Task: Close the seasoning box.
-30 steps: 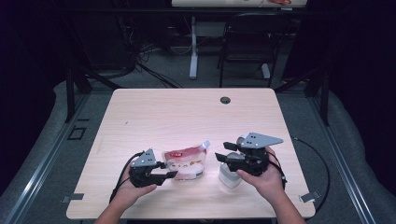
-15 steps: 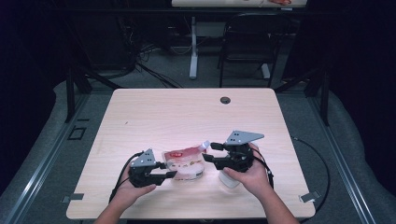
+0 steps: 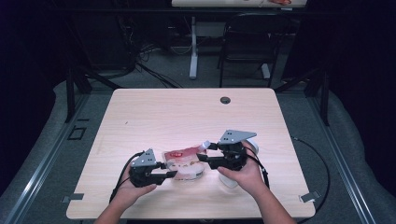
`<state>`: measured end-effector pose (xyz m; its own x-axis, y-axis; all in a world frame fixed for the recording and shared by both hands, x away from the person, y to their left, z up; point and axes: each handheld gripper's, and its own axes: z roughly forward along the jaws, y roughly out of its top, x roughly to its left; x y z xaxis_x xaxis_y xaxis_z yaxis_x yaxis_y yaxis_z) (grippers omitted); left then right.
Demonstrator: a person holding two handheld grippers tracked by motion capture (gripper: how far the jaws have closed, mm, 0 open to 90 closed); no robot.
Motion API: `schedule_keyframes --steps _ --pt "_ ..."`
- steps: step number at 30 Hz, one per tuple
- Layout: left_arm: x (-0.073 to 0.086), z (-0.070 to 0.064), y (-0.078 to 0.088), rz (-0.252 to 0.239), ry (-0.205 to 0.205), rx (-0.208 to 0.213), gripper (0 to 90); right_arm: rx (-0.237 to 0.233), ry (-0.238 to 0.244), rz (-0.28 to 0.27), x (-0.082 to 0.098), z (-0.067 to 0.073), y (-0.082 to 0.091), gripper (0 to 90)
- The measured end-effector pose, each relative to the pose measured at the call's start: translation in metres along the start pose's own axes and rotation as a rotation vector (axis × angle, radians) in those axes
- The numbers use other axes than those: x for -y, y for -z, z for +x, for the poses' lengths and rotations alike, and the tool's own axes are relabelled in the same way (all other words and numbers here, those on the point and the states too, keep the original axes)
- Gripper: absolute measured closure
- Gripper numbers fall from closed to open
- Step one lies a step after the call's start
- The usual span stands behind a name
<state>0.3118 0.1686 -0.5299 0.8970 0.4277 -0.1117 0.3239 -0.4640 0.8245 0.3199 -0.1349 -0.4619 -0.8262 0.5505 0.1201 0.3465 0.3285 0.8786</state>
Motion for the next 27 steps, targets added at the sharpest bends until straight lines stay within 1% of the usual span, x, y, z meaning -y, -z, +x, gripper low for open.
schedule_keyframes --steps 3,5,14,17,18,21,24,27 --pt "0.0 0.0 0.0 -0.001 0.001 0.0 65.8 0.025 0.006 0.005 0.0 0.003 0.002 52.2" --pt "0.0 0.0 0.0 0.001 -0.001 -0.001 66.5 0.028 0.002 0.005 0.0 0.005 0.003 52.9" --pt "-0.001 -0.003 -0.001 -0.001 -0.001 -0.005 68.7 0.051 0.004 0.009 0.004 0.012 0.009 58.2" --pt "-0.002 -0.003 -0.001 0.005 -0.011 -0.004 68.8 0.064 -0.005 0.016 0.004 0.015 0.011 59.8" --pt "-0.002 -0.004 -0.001 0.006 -0.013 -0.003 68.7 0.081 0.0 0.017 0.005 0.018 0.012 60.4" --pt "-0.002 -0.004 -0.001 0.006 -0.014 0.001 68.5 0.09 0.004 0.017 0.006 0.022 0.013 60.5" --pt "-0.002 -0.003 -0.001 0.004 -0.01 0.003 67.8 0.085 0.005 0.026 0.007 0.024 0.016 60.2" --pt "-0.002 -0.003 -0.001 0.001 -0.008 0.002 66.0 0.043 0.004 0.018 0.008 0.021 0.016 52.9"
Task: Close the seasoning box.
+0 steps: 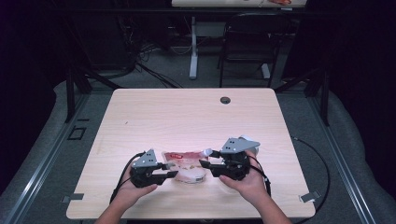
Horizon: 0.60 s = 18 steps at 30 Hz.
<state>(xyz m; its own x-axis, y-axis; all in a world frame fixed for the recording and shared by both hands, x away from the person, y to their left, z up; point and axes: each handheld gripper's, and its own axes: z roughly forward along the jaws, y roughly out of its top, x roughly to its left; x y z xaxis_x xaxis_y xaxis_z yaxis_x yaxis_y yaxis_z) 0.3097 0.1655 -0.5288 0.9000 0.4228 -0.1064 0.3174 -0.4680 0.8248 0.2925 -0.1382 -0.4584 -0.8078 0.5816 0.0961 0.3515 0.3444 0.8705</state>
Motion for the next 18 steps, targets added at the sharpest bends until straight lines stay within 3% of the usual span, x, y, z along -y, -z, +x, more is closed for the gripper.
schedule_keyframes --steps 5,18 --pt "0.0 0.001 0.0 -0.006 0.002 -0.001 62.9 -0.022 0.003 -0.043 -0.003 -0.004 0.004 45.3" --pt "0.001 0.001 0.0 -0.005 0.001 0.001 62.3 -0.042 0.084 -0.049 -0.031 0.001 0.009 46.9"
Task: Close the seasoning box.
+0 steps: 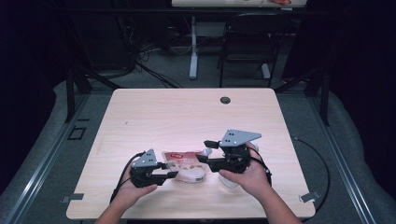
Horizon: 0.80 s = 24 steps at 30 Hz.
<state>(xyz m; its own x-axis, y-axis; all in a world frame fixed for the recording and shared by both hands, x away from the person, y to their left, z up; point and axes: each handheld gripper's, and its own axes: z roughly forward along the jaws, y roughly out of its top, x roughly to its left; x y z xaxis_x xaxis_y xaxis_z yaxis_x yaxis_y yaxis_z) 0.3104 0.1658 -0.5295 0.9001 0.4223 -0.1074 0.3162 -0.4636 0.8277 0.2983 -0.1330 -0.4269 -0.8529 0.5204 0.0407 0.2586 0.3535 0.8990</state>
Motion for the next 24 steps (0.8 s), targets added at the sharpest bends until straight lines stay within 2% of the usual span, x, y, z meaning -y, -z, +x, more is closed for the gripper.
schedule_keyframes --steps 3,6,11,15,20,24 --pt "0.0 0.0 0.0 0.001 0.0 0.001 62.3 -0.015 0.017 0.011 -0.007 0.001 -0.005 49.5" --pt "0.0 0.0 0.0 0.0 0.004 0.004 62.3 -0.039 0.034 0.044 -0.013 0.003 -0.014 54.0" --pt "0.0 0.0 0.0 0.001 0.0 0.004 62.4 -0.046 0.059 0.076 -0.02 0.006 -0.024 54.7" --pt "0.0 0.0 0.0 0.0 0.0 0.003 62.6 -0.052 0.062 0.09 -0.024 0.008 -0.028 55.7" --pt "0.0 0.0 0.0 0.001 0.002 0.005 63.2 -0.052 0.079 0.139 -0.027 0.011 -0.035 59.1" --pt "0.0 0.0 0.0 0.001 0.001 0.004 63.3 -0.06 0.09 0.158 -0.028 0.013 -0.039 60.8"
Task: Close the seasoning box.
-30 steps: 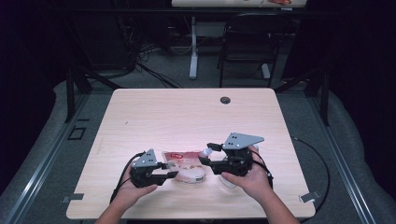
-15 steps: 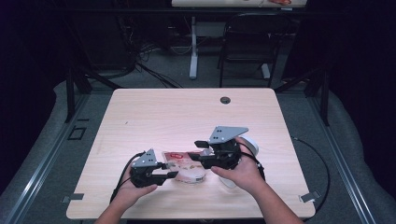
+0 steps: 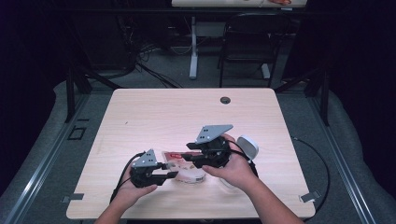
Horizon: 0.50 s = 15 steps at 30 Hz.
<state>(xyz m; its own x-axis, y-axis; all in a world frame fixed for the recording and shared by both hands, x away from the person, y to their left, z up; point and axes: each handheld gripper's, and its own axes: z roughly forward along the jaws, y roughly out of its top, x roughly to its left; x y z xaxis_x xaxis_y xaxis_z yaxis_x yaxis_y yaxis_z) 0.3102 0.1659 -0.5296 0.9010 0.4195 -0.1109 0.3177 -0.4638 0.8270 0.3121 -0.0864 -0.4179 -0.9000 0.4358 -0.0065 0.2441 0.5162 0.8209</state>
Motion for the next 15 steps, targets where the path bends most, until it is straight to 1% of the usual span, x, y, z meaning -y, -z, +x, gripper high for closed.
schedule_keyframes --steps 5,8,10,11,12,15 --pt "0.0 0.0 0.0 0.0 -0.002 -0.001 63.6 -0.007 0.016 0.029 -0.004 0.002 -0.005 64.3" --pt "0.0 0.0 0.0 0.002 -0.008 -0.003 63.7 -0.029 0.006 0.038 -0.006 0.001 -0.008 65.2" --pt "0.0 -0.001 0.0 0.003 -0.006 -0.003 63.7 -0.031 0.005 0.042 -0.006 0.001 -0.01 65.6" --pt "0.0 -0.001 0.0 0.003 -0.006 -0.004 63.7 -0.04 0.006 0.06 -0.007 0.001 -0.012 66.8" --pt "0.0 -0.001 0.0 0.003 -0.008 -0.004 63.7 -0.04 0.006 0.06 -0.007 0.001 -0.012 66.8" --pt "0.0 -0.001 0.0 0.004 -0.009 -0.005 63.9 -0.037 0.016 0.074 -0.009 0.0 -0.014 70.7"
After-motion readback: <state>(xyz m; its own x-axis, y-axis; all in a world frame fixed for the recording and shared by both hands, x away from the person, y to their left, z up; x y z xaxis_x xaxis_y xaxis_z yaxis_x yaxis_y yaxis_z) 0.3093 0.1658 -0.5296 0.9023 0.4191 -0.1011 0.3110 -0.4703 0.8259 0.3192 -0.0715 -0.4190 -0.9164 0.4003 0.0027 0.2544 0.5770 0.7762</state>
